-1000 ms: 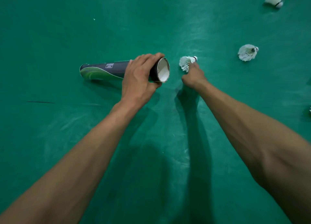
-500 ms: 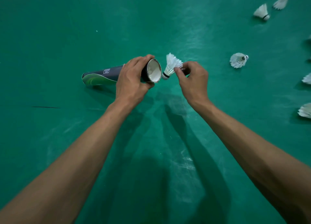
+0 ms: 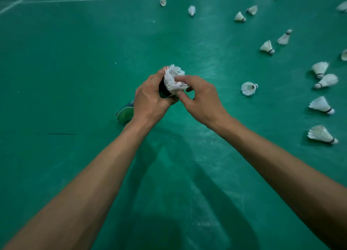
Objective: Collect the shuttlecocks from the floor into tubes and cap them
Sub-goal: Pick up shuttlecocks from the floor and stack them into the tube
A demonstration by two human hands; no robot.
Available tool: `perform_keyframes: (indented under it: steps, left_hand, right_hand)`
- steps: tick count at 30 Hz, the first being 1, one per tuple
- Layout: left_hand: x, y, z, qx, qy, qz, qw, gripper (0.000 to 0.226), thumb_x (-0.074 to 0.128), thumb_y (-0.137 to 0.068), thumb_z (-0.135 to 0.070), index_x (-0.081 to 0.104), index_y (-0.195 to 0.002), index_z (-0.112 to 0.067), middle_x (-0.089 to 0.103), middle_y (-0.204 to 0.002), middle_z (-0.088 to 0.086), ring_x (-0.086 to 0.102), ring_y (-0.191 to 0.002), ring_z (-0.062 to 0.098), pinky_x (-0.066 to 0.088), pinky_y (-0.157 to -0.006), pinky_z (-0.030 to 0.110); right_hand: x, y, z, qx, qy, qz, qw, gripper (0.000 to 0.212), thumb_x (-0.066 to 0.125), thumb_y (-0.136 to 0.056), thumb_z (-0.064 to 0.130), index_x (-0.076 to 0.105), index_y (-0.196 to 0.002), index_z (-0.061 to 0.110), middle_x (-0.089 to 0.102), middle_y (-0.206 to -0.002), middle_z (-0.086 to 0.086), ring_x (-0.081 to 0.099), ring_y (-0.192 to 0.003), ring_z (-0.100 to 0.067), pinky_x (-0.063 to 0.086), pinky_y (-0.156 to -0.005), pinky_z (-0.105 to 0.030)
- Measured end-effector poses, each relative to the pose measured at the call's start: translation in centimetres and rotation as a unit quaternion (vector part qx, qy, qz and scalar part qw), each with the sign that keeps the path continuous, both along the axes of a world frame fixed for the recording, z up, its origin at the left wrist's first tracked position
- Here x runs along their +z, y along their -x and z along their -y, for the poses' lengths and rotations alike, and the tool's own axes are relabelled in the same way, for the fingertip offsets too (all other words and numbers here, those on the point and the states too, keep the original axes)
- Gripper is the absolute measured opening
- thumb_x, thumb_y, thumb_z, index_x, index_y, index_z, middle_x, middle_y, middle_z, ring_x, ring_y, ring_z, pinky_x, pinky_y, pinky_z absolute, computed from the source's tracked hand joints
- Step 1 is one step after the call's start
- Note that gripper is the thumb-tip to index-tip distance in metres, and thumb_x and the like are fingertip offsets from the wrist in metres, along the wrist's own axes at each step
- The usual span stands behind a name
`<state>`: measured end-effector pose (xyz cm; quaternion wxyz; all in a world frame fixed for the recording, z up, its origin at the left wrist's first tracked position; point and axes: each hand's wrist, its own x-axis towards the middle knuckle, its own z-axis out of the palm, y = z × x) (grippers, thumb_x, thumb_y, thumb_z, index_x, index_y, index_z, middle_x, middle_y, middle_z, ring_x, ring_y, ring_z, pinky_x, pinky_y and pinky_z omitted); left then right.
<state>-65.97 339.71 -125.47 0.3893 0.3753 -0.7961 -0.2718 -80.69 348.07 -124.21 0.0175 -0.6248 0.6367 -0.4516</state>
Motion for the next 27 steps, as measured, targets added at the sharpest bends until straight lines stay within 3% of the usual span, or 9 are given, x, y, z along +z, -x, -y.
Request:
perform_keyframes:
  steps: [5,7,10,14,18,22,25,27]
  left_hand:
    - [2.1,-0.6,-0.4,0.007,-0.028,-0.034,0.999,0.084,0.086,-0.06,-0.042,0.057,-0.139,-0.037,0.072,-0.123,-0.013,0.068,-0.115,0.014,0.053,-0.101,0.042]
    - [2.7,-0.8,-0.7,0.003,-0.031,-0.05,0.998,0.083,0.086,-0.06,-0.04,0.058,-0.138,-0.036,0.072,-0.122,-0.014,0.068,-0.114,0.012,0.053,-0.103,0.041]
    - [3.3,-0.8,-1.3,0.004,-0.04,-0.072,0.997,0.08,0.088,-0.061,-0.035,0.059,-0.135,-0.038,0.073,-0.118,-0.018,0.069,-0.109,0.007,0.054,-0.102,0.04]
    - [4.0,-0.5,-1.9,-0.006,-0.03,-0.068,0.997,0.081,0.089,-0.063,-0.033,0.06,-0.139,-0.032,0.073,-0.121,-0.016,0.07,-0.108,0.007,0.054,-0.101,0.037]
    - [4.5,0.0,-3.0,-0.033,-0.027,-0.06,0.997,0.079,0.084,-0.062,-0.033,0.062,-0.138,-0.03,0.074,-0.118,-0.012,0.07,-0.106,0.008,0.055,-0.099,0.038]
    - [4.5,-0.1,-3.5,-0.031,-0.025,-0.057,0.998,0.079,0.079,-0.059,-0.041,0.063,-0.136,-0.031,0.074,-0.117,-0.011,0.07,-0.107,0.012,0.055,-0.097,0.039]
    - [4.4,-0.5,-3.4,-0.03,-0.02,-0.044,0.998,0.081,0.078,-0.058,-0.044,0.062,-0.136,-0.031,0.074,-0.117,-0.009,0.07,-0.107,0.014,0.054,-0.097,0.041]
    - [4.4,-0.7,-3.2,-0.029,-0.018,-0.043,0.998,0.081,0.083,-0.059,-0.042,0.062,-0.136,-0.03,0.073,-0.119,-0.009,0.07,-0.108,0.014,0.054,-0.099,0.04]
  right_hand:
    - [4.7,0.7,-1.8,-0.031,0.026,-0.086,0.995,0.051,0.048,-0.079,0.01,0.067,-0.126,0.02,0.063,-0.12,-0.005,0.065,-0.1,-0.022,0.053,-0.086,-0.033]
    - [6.3,0.8,-2.1,-0.038,0.056,-0.087,0.994,0.053,0.042,-0.073,0.004,0.072,-0.115,0.014,0.066,-0.119,-0.008,0.065,-0.104,-0.025,0.053,-0.089,-0.033]
    - [8.1,0.5,-2.5,-0.023,0.091,-0.107,0.99,0.042,0.044,-0.07,0.0,0.076,-0.095,0.009,0.074,-0.097,-0.008,0.068,-0.092,-0.028,0.053,-0.083,-0.035]
    - [8.8,-0.9,-3.0,0.051,-0.036,-0.146,0.987,0.05,0.042,-0.069,0.008,0.075,-0.107,0.011,0.077,-0.099,-0.011,0.07,-0.093,-0.034,0.054,-0.082,-0.039]
    - [7.8,-1.2,-2.4,0.09,-0.191,-0.158,0.965,0.042,0.048,-0.074,-0.003,0.063,-0.112,0.005,0.07,-0.106,-0.017,0.063,-0.096,-0.039,0.044,-0.07,-0.036]
    - [8.0,-1.2,-2.2,0.115,-0.225,-0.154,0.955,0.036,0.047,-0.075,-0.008,0.059,-0.107,0.002,0.067,-0.106,-0.019,0.06,-0.095,-0.036,0.032,-0.066,-0.029]
    - [8.4,-1.2,-2.3,0.131,-0.242,-0.137,0.952,0.038,0.046,-0.074,-0.005,0.063,-0.107,0.001,0.067,-0.101,-0.016,0.062,-0.094,-0.036,0.042,-0.069,-0.033]
    - [9.0,-1.2,-2.7,0.124,-0.195,-0.105,0.967,0.049,0.043,-0.068,0.007,0.07,-0.108,0.003,0.073,-0.1,-0.013,0.065,-0.095,-0.036,0.05,-0.078,-0.039]
